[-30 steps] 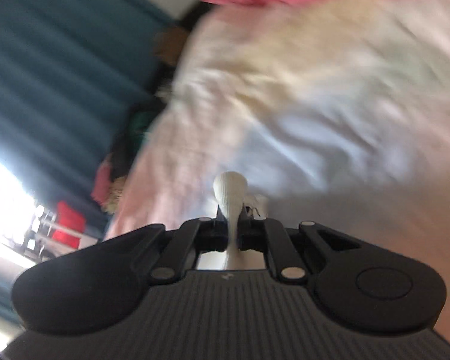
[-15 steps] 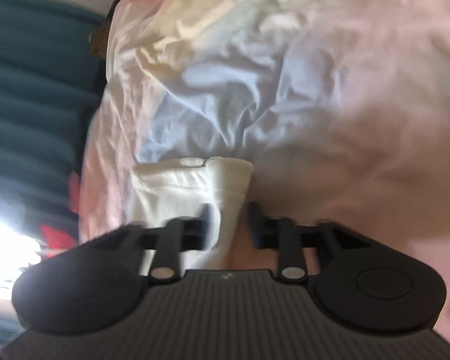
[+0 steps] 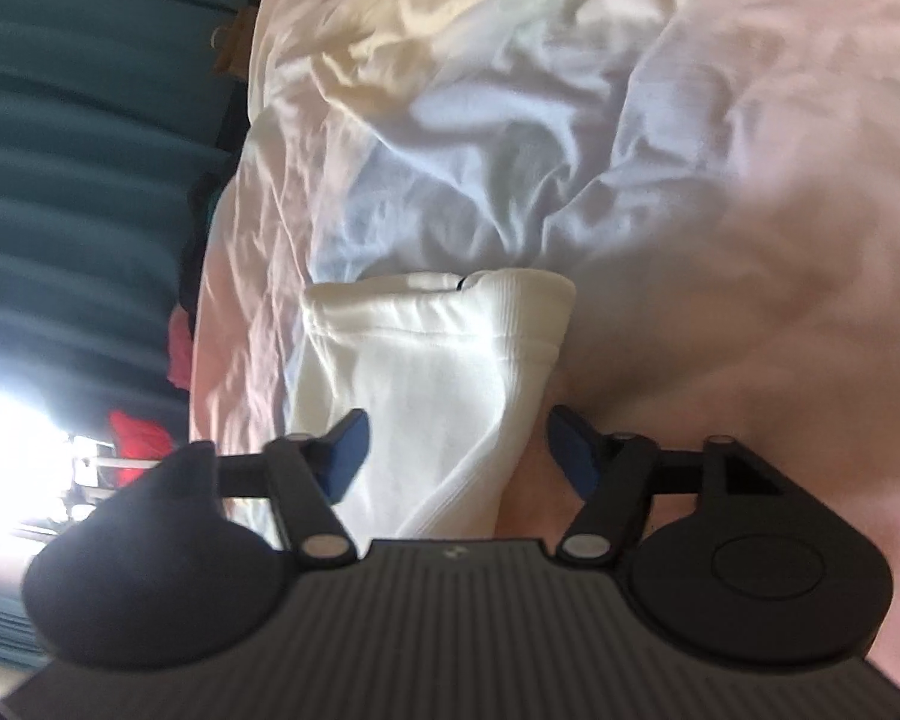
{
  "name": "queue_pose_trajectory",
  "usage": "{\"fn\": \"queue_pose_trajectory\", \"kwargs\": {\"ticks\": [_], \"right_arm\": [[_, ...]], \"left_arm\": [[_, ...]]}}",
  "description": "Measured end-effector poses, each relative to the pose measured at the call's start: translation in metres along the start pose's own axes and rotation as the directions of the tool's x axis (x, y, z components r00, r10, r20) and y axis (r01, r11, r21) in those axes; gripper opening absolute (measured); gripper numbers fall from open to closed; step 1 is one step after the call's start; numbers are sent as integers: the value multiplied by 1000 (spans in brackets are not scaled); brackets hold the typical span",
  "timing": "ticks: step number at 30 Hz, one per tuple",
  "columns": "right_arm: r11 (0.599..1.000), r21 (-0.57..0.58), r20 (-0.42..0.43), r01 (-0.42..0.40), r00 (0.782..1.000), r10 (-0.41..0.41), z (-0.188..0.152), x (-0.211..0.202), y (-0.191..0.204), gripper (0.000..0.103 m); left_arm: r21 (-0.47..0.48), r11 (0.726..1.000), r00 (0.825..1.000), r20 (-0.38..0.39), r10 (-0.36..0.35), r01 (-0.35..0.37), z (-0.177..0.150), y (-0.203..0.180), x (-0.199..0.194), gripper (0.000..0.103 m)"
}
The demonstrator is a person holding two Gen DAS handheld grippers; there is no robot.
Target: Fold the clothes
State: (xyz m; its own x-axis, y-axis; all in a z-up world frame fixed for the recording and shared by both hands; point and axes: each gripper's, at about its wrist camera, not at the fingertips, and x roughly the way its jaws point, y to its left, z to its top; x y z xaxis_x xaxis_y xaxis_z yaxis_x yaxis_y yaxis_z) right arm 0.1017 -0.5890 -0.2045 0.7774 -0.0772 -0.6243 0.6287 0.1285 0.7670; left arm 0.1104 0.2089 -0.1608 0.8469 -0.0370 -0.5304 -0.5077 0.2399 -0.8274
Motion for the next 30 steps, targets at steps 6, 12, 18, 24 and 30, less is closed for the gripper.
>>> {"fn": "queue_pose_trajectory", "kwargs": {"ticks": [6,12,18,24,30], "right_arm": [[999,-38,29,23,999,-22,7,5,4,7],[995,-92,133,-42,990,54,14,-15,12,5],[994,-99,224,-37,973,59,19,-49,17,5],[991,-67,229,117,968,-99,18,-70,-1,5],[979,23,139,201,970,-202,19,-65,-29,11]], "left_arm": [[53,998,999,-37,30,-28,28,-2,-7,26],[189,982,1000,-9,-5,7,68,-26,-67,20],[172,985,993,-115,-10,30,102,-19,-133,17],[321,940,975,-145,168,-114,105,21,-147,19],[471,864,966,-87,245,-177,93,35,-159,48]]}}
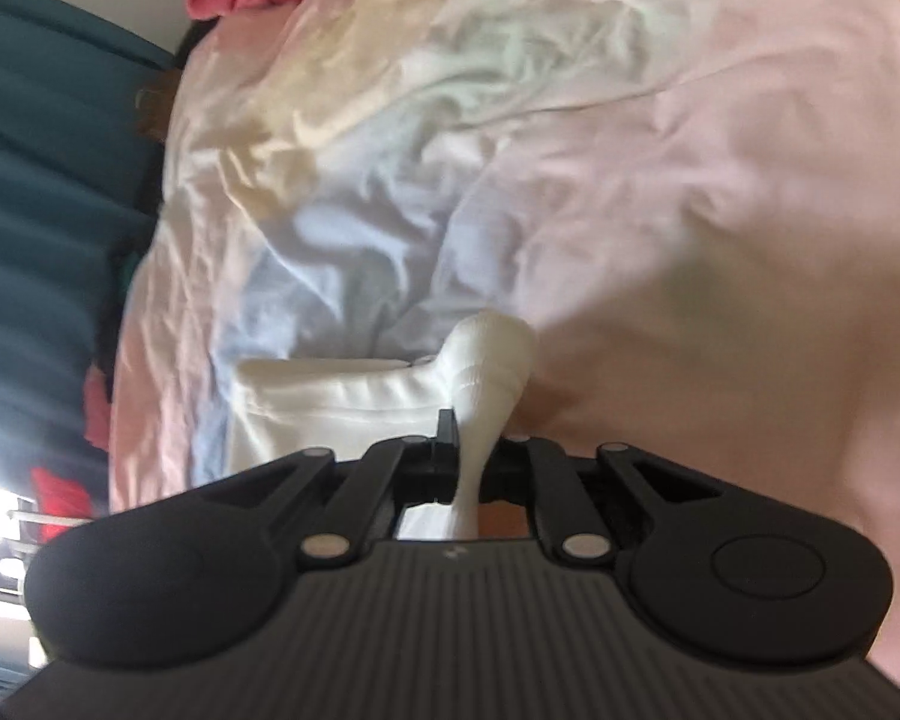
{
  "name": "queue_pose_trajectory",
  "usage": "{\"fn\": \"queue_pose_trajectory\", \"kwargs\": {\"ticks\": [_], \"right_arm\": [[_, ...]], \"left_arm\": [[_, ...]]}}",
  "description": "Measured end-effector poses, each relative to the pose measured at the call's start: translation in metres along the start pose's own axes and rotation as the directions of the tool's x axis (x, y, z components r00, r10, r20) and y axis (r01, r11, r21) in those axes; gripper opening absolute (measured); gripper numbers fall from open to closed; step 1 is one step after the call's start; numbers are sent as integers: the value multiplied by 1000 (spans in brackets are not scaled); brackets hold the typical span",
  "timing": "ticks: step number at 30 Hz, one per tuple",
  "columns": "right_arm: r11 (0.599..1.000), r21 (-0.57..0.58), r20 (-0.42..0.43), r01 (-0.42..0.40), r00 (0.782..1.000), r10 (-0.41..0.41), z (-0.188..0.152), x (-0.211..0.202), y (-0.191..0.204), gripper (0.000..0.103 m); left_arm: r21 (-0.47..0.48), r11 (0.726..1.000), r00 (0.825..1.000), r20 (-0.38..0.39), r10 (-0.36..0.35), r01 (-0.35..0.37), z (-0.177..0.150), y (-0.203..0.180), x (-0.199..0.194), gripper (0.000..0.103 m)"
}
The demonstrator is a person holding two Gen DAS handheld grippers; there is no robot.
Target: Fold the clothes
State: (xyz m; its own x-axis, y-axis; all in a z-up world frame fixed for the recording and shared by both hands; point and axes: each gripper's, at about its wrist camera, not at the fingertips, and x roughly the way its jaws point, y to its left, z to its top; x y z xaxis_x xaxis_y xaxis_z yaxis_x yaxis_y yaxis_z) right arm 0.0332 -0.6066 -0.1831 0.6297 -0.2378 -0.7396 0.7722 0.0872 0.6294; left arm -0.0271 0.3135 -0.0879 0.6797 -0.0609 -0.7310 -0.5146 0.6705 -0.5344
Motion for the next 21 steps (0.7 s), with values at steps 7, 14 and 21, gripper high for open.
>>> {"fn": "queue_pose_trajectory", "kwargs": {"ticks": [7,14,21], "right_arm": [[994,-109,186,31,983,-10,3,-31,21,74],[802,-597,192,-25,966,173,-14,-7,98,72],[682,-730,61,-49,989,136,-37,49,123,72]], "left_arm": [[262,956,988,116,105,-132,-13,-60,-16,88],[466,876,955,295,-23,-123,-49,-141,-40,91],[625,781,948,242,-208,12,-103,-243,4,91]]}}
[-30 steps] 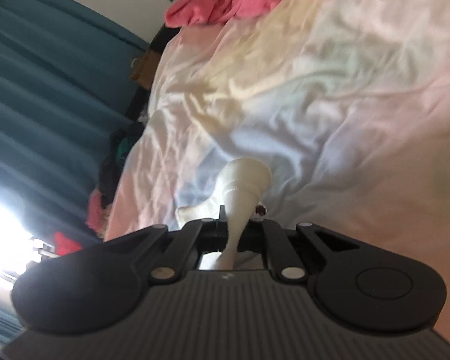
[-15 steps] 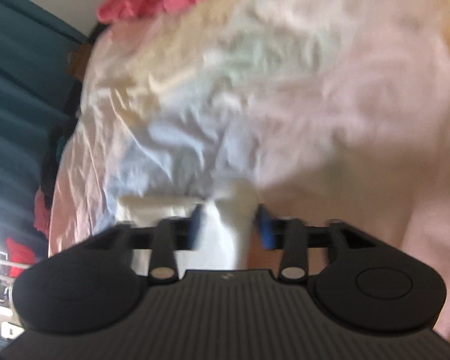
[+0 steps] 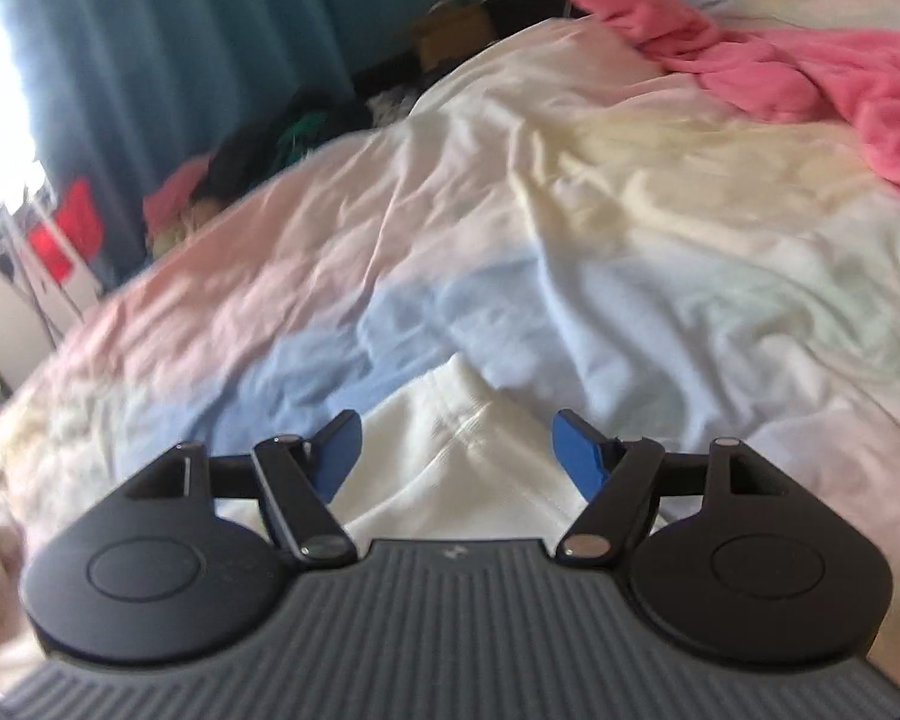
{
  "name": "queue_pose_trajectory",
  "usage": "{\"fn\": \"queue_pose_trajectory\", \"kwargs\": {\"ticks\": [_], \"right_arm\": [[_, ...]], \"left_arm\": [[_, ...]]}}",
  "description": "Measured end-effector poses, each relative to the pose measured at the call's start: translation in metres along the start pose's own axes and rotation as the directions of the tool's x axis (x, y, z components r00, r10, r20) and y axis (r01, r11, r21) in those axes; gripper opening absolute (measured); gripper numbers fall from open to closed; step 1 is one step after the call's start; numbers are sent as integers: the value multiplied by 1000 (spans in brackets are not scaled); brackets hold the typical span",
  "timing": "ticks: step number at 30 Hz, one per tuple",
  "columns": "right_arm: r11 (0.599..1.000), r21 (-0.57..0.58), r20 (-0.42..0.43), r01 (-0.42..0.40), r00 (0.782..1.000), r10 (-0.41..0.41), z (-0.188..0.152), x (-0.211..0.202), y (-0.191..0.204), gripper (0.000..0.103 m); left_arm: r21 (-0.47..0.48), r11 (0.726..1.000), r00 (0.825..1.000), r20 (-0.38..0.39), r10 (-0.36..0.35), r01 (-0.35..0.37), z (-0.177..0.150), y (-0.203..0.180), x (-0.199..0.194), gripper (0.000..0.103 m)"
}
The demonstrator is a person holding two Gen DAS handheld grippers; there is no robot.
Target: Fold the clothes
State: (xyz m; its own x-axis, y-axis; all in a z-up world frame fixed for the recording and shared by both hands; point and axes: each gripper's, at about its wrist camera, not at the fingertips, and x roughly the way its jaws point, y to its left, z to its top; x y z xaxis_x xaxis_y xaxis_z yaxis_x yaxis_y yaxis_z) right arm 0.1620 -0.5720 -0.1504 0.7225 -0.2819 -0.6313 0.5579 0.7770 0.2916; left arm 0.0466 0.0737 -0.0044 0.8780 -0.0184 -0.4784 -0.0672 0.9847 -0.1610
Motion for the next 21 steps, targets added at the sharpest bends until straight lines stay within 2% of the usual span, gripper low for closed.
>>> {"fn": "queue_pose_trajectory", "kwargs": {"ticks": [5,9,10,11,14,21], "right_arm": [[997,-71,-15,29,999,-30,-3,28,10,72],[998,-64,-51,23,998,-26,-6,46,3,71],[997,-75,-58,25,998,-30,-8,49,2,63],[995,-97,-68,29,997,-36,-9,52,4,45],[987,-163,-73,11,997,-23,-12,53,11,14],[996,-70,26,61,998,-59,2,34,0,11]], "left_arm": [[17,991,991,17,-130,130,-31,-47,69,91],[116,984,991,-2,-134,134,-65,-65,96,91],[149,981,992,-11,-123,123,-69,-71,99,91],[168,979,993,-17,-118,119,-72,-76,100,91],[191,971,990,-29,-141,144,-81,-87,101,92],[256,955,989,-49,-139,147,-98,-100,102,92]]}}
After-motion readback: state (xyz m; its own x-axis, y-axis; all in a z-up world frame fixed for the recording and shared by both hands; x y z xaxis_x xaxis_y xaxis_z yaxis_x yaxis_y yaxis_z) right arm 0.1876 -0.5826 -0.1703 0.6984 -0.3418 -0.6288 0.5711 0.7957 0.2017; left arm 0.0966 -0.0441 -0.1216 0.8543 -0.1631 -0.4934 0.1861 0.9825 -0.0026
